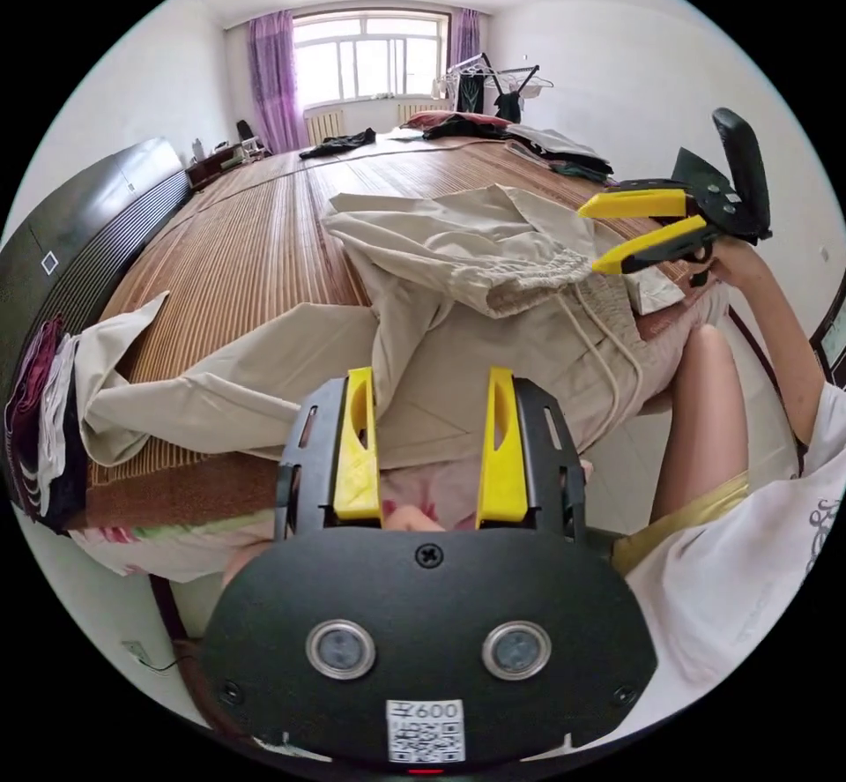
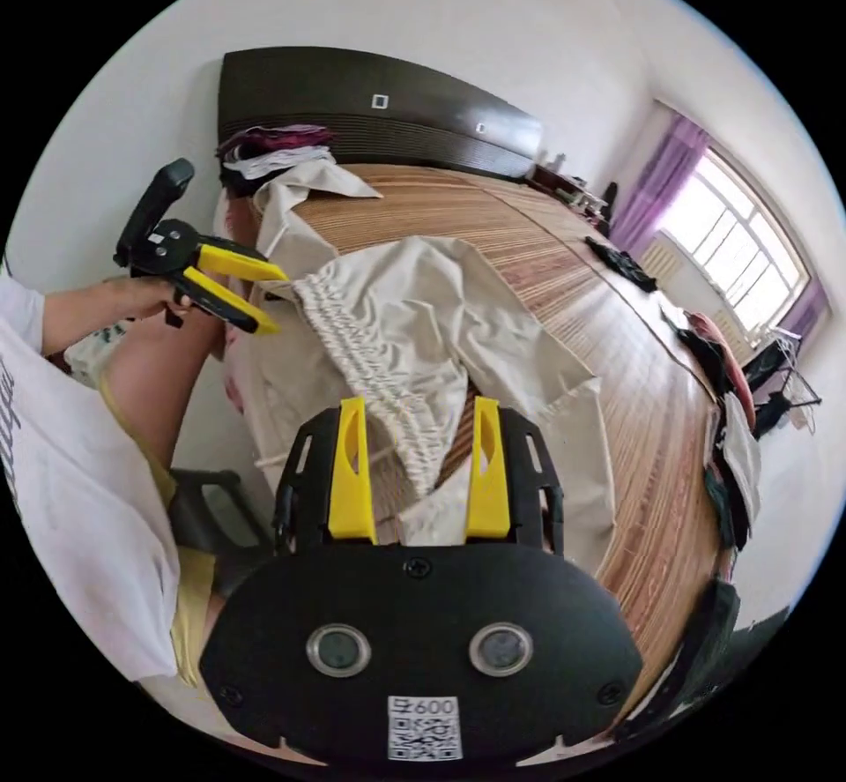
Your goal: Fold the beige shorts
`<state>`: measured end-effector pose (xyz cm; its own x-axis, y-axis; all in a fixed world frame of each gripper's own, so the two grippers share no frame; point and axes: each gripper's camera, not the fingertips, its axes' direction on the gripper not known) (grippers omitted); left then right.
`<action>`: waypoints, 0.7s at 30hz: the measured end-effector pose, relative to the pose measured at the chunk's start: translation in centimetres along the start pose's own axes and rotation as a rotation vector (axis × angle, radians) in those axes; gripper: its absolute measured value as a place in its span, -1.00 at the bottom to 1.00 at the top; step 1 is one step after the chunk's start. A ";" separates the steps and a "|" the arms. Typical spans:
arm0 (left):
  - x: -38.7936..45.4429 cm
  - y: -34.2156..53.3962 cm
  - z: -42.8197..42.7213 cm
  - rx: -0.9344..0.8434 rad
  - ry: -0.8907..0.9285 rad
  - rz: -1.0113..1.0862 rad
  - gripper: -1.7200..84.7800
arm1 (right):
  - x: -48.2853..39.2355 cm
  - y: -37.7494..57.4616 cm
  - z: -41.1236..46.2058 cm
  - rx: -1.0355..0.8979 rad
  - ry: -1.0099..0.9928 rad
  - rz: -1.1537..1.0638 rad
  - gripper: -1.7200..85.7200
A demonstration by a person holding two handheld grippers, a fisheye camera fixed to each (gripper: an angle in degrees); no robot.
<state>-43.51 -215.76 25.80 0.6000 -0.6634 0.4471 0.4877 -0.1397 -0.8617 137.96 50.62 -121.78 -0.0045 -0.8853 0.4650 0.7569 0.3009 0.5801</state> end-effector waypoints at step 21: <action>-6.8 0.9 10.5 -0.026 -0.001 -0.476 -0.94 | 31.1 25.1 -38.2 1.023 -0.006 1.022 -0.98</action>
<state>-40.49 -203.60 24.48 0.3137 -0.5206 0.7941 0.6925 -0.4468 -0.5664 181.79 17.06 -118.27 0.2377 -0.1311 0.9625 -0.3601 0.9083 0.2127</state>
